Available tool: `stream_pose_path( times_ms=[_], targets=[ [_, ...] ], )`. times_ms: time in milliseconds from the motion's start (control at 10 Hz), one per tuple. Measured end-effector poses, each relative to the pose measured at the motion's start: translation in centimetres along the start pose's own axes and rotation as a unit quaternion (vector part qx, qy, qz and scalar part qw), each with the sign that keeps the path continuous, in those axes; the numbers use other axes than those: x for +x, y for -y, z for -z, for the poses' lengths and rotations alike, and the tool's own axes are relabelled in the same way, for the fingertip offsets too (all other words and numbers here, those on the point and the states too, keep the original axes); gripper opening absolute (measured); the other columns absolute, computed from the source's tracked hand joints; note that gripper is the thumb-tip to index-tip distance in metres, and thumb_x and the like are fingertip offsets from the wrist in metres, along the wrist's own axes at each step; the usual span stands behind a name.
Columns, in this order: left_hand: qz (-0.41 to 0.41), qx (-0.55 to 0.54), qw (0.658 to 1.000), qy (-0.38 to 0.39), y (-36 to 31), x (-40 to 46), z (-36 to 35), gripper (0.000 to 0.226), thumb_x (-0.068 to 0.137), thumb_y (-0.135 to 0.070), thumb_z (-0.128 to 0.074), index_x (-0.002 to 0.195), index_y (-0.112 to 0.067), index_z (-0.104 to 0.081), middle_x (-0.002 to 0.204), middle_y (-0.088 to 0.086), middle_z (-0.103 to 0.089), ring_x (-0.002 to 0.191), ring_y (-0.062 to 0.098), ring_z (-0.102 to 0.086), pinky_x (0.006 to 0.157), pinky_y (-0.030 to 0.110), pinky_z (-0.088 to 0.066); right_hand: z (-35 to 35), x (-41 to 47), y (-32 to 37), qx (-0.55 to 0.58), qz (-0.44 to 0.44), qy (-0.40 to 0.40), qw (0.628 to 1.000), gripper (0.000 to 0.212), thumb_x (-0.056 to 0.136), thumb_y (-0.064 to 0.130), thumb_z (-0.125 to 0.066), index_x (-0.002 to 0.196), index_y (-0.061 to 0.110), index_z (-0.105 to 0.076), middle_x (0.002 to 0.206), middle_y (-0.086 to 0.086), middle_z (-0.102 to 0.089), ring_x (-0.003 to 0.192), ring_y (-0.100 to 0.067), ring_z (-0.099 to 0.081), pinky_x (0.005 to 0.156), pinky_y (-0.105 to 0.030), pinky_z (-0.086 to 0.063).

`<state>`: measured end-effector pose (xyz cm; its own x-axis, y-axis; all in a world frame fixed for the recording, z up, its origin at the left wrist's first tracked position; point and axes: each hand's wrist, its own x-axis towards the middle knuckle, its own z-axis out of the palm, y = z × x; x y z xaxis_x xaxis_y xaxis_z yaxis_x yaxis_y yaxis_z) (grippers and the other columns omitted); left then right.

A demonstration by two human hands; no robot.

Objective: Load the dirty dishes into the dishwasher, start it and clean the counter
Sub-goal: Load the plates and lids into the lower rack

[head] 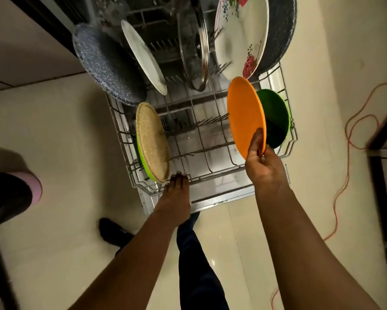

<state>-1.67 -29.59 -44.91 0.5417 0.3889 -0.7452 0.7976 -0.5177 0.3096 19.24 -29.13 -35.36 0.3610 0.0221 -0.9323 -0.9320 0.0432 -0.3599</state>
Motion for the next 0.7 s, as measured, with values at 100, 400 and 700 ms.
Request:
stream_pose_path(
  times_ms=[100,400,700],
  targets=[
    [-0.002,0.007,1.0,0.003,0.1,0.2,-0.6,0.077,0.095,-0.019,-0.043,0.15,-0.002,0.007,0.158,0.019,0.008,0.147,0.032,0.006,0.12,0.037,-0.006,1.3,3.7,0.3,0.387,-0.144,0.146,0.899,0.043,0.104,0.015,-0.044,0.142,-0.002,-0.035,0.106,-0.03,-0.051,0.124,-0.035,-0.049,0.068,-0.042,-0.059],
    [0.009,0.019,0.999,0.045,0.2,1.3,0.1,0.077,0.093,-0.011,-0.045,0.151,-0.003,0.005,0.158,0.019,0.008,0.147,0.032,0.004,0.119,0.037,-0.007,0.3,6.7,0.8,0.101,-0.119,-0.029,0.987,0.051,0.102,0.032,-0.046,0.144,0.007,-0.029,0.12,-0.035,-0.047,0.108,-0.051,-0.056,0.07,-0.045,-0.061],
    [0.005,-0.028,0.998,-0.055,-0.1,-0.2,2.8,0.059,0.089,-0.005,-0.046,0.145,-0.005,-0.027,0.145,0.013,-0.04,0.133,0.026,-0.039,0.109,0.034,-0.035,2.5,1.0,-2.3,-0.258,0.015,-0.067,0.964,0.023,0.103,0.018,-0.041,0.101,0.0,-0.056,0.084,-0.017,-0.063,0.066,-0.023,-0.064,0.054,-0.028,-0.055]
  ],
)
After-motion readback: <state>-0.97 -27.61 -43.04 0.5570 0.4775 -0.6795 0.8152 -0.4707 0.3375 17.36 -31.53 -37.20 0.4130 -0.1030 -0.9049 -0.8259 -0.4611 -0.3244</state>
